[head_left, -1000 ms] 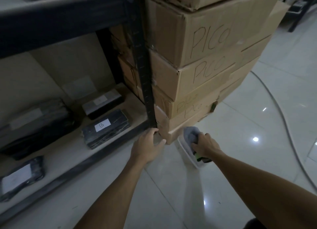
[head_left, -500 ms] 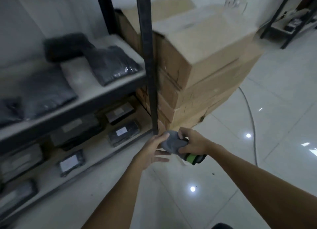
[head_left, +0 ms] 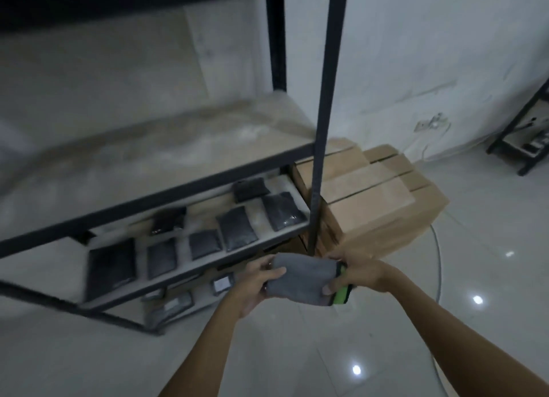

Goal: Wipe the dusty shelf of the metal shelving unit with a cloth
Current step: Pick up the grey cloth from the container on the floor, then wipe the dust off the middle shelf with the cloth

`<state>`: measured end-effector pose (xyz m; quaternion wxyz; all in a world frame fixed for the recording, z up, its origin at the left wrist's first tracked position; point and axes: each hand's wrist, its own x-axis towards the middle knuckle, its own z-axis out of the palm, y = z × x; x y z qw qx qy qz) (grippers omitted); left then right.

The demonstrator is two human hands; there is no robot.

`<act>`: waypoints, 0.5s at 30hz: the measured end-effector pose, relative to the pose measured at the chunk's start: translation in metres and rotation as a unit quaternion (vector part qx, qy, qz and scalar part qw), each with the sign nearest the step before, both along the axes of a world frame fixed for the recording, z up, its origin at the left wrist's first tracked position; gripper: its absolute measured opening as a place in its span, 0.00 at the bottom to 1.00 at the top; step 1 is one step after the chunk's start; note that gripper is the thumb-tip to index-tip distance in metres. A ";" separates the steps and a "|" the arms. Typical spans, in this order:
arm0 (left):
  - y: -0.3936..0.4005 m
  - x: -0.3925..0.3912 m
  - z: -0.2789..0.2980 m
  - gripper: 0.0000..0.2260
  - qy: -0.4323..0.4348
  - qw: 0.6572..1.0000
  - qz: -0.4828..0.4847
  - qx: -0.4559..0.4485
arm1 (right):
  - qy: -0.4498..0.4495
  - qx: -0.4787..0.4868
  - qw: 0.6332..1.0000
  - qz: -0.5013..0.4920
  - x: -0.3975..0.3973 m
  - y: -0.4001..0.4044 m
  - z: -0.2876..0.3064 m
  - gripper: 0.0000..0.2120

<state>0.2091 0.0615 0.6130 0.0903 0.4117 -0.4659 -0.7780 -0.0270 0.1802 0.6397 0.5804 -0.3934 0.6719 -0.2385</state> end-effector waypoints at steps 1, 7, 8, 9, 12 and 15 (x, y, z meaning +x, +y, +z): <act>0.005 0.009 0.017 0.20 0.014 1.000 0.026 -0.004 | -0.047 -0.011 0.998 -0.030 0.006 0.001 0.014 0.26; 0.024 0.041 0.070 0.19 0.080 0.979 0.185 -0.020 | -0.269 -0.129 0.936 -0.188 0.052 -0.018 0.050 0.26; 0.024 0.044 0.075 0.19 0.084 0.976 0.202 -0.025 | -0.284 -0.135 0.929 -0.193 0.058 -0.024 0.050 0.26; 0.023 0.046 0.079 0.20 0.088 0.972 0.217 -0.029 | -0.290 -0.142 0.927 -0.190 0.062 -0.031 0.051 0.27; 0.014 0.053 0.086 0.17 0.098 0.958 0.264 -0.053 | -0.279 -0.176 0.929 -0.166 0.070 -0.055 0.055 0.30; -0.004 0.062 0.083 0.20 0.130 0.954 0.260 -0.069 | -0.260 -0.177 0.939 -0.137 0.071 -0.082 0.064 0.27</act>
